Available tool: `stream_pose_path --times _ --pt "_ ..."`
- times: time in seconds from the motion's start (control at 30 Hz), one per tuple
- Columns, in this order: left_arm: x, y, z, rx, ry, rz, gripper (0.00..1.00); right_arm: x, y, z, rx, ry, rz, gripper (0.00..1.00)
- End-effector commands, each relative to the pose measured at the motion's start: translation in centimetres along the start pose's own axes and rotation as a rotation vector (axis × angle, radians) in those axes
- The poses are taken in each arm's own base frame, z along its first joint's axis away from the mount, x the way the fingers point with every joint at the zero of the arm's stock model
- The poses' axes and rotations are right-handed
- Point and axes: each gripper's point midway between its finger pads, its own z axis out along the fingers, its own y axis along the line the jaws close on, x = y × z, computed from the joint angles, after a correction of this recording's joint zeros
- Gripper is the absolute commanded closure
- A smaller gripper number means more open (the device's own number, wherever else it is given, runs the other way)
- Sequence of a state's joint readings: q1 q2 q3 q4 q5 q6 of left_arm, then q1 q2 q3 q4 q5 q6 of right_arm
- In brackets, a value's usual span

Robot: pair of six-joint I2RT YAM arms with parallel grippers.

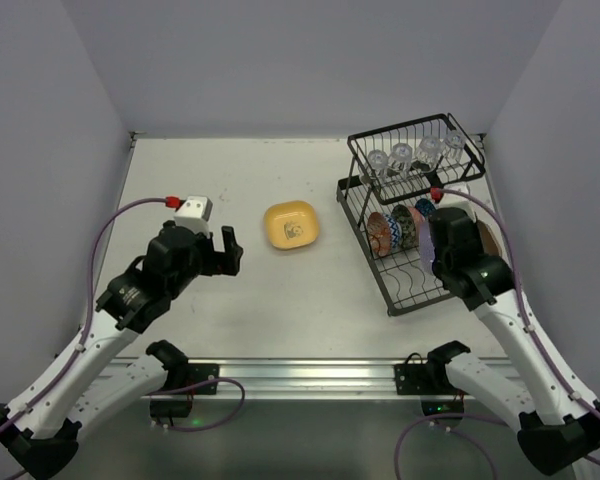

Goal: Unload the mixed dishes from the dish rack

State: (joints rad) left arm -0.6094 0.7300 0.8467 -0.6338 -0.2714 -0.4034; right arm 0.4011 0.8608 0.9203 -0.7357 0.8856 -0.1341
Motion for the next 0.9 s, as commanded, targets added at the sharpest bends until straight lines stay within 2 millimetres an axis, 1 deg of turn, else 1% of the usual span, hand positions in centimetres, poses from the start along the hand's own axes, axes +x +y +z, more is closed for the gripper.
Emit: stream_pose_path --times 0.0,0.03,0.07,0.1,0.13,0.17,0.2,0.23,0.27,0.3,0.33,0.37,0.4,0.43,0.47,0.5,0.53,0.57,0.6,0.63,0.67,0.73,0.77,0.8,0.83,0.87 --pt "-4.5 -3.9 -2.5 0.185 -0.083 -0.069 0.0 -2.0 0.7 -3.4 -0.195 -0.025 0.281 1.0" --pt "-4.8 -5.6 -3.2 0.275 -0.072 -0.083 0.0 -1.8 0.8 -4.3 -0.227 -0.013 0.367 1.0" --pt "-5.1 -6.4 -3.4 0.313 -0.07 -0.098 0.0 -2.0 0.9 -5.0 -0.252 -0.014 0.41 1.0" --pt "-6.1 -7.5 -3.9 0.364 -0.084 -0.133 0.0 -2.3 1.1 -5.8 -0.289 -0.021 0.456 1.0" --pt "-6.2 -8.6 -4.2 0.422 -0.079 -0.145 0.0 -2.5 1.9 -6.7 -0.356 -0.019 0.513 1.0" --pt "-6.3 -9.3 -4.0 0.448 -0.069 -0.157 0.0 -2.5 2.5 -7.1 -0.392 -0.021 0.523 1.0" --pt "-6.9 -10.1 -3.9 0.478 -0.076 -0.188 0.0 -2.4 3.4 -7.7 -0.433 -0.02 0.523 1.0" --pt "-7.1 -10.9 -3.9 0.503 -0.071 -0.199 0.0 -2.4 3.9 -7.9 -0.453 -0.014 0.559 1.0" --pt "-6.5 -12.4 -3.5 0.538 -0.03 -0.193 0.0 -1.9 4.7 -8.0 -0.474 -0.01 0.568 1.0" --pt "-6.7 -13.4 -3.5 0.558 -0.027 -0.206 0.0 -1.9 5.7 -8.4 -0.515 -0.015 0.575 1.0" --pt "-7.1 -13.8 -3.2 0.527 -0.051 -0.21 0.0 -2.2 6.4 -8.5 -0.542 -0.024 0.603 1.0" --pt "-5.9 -16.2 -3.6 0.563 -0.019 -0.178 0.0 -1.5 7.1 -8.6 -0.566 -0.013 0.619 1.0" --pt "-5.8 -16.7 -3.3 0.536 -0.024 -0.174 0.0 -1.4 7.5 -8.7 -0.586 -0.011 0.641 1.0" --pt "-5.2 -18.0 -2.9 0.513 -0.015 -0.154 0.0 -1.5 7.9 -8.8 -0.6 -0.017 0.67 1.0" --pt "-5.0 -18.5 -2.7 0.505 -0.006 -0.15 0.0 -1.1 8.4 -8.8 -0.613 -0.009 0.697 1.0" --pt "-4.6 -18.8 -2.3 0.491 0.007 -0.152 0.0 -1.2 9.0 -9.1 -0.642 -0.004 0.732 1.0" --pt "-4.1 -19.4 -1.4 0.466 0.021 -0.143 0.0 -2.0 9.5 -9.3 -0.676 -0.021 0.775 1.0" --pt "-3.9 -19.7 -1.0 0.458 0.03 -0.143 0.0 -1.5 11.2 -9.6 -0.732 0.003 0.774 1.0" --pt "-3.7 -20.0 -0.5 0.455 0.04 -0.141 0.0 -1.8 11.9 -9.9 -0.768 0.007 0.801 1.0" --pt "-3.0 -20.5 0.4 0.445 0.064 -0.131 0.0 -2.7 12.6 -10.2 -0.804 -0.012 0.834 1.0" --pt "-3.3 -20.9 0.5 0.448 0.062 -0.134 0.0 -2.3 13.9 -10.5 -0.834 0.0 0.819 1.0" --pt "-3.1 -21.5 1.5 0.434 0.073 -0.125 0.0 -2.9 14.9 -10.4 -0.837 -0.003 0.837 1.0" --pt "-3.6 -22.0 1.4 0.444 0.065 -0.124 0.02 -3.0 15.5 -10.8 -0.849 -0.002 0.826 1.0" --pt "-3.7 -22.3 1.5 0.452 0.063 -0.116 0.04 -3.1 16.1 -10.6 -0.842 0.007 0.809 1.0" --pt "-3.6 -22.5 1.8 0.44 0.062 -0.103 0.06 -3.6 16.4 -10.9 -0.855 -0.005 0.805 1.0" --pt "-3.5 -22.2 2.0 0.418 0.059 -0.087 0.13 -4.0 16.8 -11.5 -0.878 -0.016 0.794 1.0"
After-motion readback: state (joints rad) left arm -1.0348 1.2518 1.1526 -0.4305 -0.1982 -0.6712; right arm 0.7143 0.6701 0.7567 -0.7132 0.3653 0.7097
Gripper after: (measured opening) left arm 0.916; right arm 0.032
